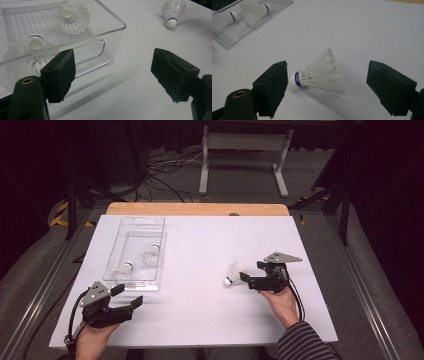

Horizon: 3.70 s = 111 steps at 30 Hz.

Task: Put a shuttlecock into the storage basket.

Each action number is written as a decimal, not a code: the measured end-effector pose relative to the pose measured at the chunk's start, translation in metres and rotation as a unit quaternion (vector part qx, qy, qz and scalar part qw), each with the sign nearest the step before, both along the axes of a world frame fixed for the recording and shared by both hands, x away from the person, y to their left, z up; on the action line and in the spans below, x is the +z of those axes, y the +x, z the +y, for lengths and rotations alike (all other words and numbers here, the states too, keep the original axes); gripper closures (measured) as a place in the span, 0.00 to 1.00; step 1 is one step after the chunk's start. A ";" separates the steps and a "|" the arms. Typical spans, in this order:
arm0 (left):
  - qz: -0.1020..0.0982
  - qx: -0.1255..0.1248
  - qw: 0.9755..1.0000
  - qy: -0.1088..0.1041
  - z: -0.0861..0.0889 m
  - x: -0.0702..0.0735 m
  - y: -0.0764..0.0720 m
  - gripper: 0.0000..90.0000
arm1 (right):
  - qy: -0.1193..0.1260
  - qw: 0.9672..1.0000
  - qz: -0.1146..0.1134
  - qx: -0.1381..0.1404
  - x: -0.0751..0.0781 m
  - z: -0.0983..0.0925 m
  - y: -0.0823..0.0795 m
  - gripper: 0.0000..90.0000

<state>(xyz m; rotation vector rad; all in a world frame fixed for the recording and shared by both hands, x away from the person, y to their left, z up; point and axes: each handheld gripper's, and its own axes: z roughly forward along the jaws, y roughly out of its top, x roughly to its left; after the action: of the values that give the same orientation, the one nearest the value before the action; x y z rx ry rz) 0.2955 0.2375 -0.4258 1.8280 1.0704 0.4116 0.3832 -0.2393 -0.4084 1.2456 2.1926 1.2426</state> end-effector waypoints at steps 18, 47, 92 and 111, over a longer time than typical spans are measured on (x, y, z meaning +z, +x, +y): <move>0.000 -0.002 1.000 0.004 0.000 0.000 0.000 0.23 | -0.020 0.997 0.079 0.000 0.002 0.019 0.027 0.34; -0.001 -0.003 1.000 0.005 -0.002 0.000 0.000 0.23 | -0.072 0.988 0.135 0.026 0.000 0.038 0.045 0.81; -0.001 -0.008 1.000 0.011 -0.004 -0.001 0.000 0.23 | -0.081 0.982 0.118 0.125 0.023 0.054 0.027 0.99; 0.003 -0.012 1.000 0.012 -0.005 -0.001 0.000 0.23 | -0.066 0.979 0.111 0.155 0.031 0.063 0.016 0.99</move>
<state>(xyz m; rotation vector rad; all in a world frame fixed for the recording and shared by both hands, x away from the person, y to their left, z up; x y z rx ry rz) 0.2956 0.2329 -0.4263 1.8617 1.0503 0.4069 0.3991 -0.1759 -0.3778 1.0630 2.6647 1.0848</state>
